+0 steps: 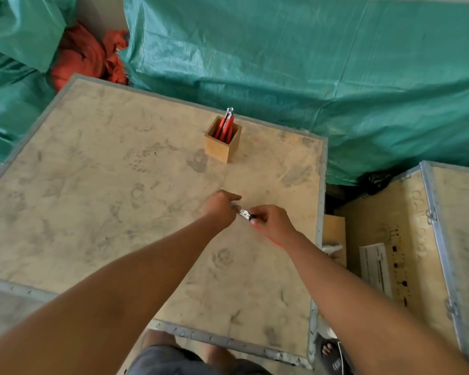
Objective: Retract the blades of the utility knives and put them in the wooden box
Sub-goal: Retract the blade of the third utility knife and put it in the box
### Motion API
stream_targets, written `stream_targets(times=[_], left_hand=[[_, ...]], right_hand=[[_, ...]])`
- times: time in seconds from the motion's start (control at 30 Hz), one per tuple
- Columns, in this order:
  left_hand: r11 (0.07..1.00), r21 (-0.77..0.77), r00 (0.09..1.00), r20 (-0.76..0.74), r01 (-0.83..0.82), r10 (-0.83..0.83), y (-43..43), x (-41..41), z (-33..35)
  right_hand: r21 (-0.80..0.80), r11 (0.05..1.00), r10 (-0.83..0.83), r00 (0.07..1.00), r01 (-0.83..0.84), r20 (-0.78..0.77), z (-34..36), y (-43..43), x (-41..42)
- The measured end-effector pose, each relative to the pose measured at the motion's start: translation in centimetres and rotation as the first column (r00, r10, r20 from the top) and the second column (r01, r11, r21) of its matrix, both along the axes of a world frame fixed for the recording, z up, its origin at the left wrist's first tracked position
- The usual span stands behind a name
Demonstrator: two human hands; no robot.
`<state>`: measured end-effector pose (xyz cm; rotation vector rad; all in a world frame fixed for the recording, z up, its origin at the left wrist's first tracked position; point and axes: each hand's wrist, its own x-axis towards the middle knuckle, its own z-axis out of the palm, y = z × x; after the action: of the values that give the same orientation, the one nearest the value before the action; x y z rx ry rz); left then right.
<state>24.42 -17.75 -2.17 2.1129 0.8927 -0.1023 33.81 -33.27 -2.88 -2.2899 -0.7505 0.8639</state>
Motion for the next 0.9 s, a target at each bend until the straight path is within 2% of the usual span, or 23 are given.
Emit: stream_targets(times=[0.2, 0.4, 0.63, 0.9], left_hand=[[0.994, 0.076, 0.996, -0.040, 0.078, -0.075, 0.4, 0.6, -1.9], [0.977, 0.126, 0.985, -0.001, 0.170, -0.172, 1.3, -0.3, -1.5], [0.975, 0.164, 0.961, 0.205, 0.152, -0.184, 2.7, -3.3, 2.5], [0.996, 0.089, 0.914, 0.402, 0.015, -0.049, 2.5, -7.2, 9.1]], right_hand=[[0.038, 0.999, 0.032, 0.999, -0.032, -0.021, -0.1, -0.6, 0.3], [0.028, 0.998, 0.057, 0.995, -0.055, -0.076, 0.4, -0.1, -0.3], [0.118, 0.993, -0.001, 0.987, 0.021, -0.161, 3.5, 0.3, -1.9], [0.264, 0.964, 0.002, 0.985, 0.044, -0.173, 9.0, 3.1, -2.7]])
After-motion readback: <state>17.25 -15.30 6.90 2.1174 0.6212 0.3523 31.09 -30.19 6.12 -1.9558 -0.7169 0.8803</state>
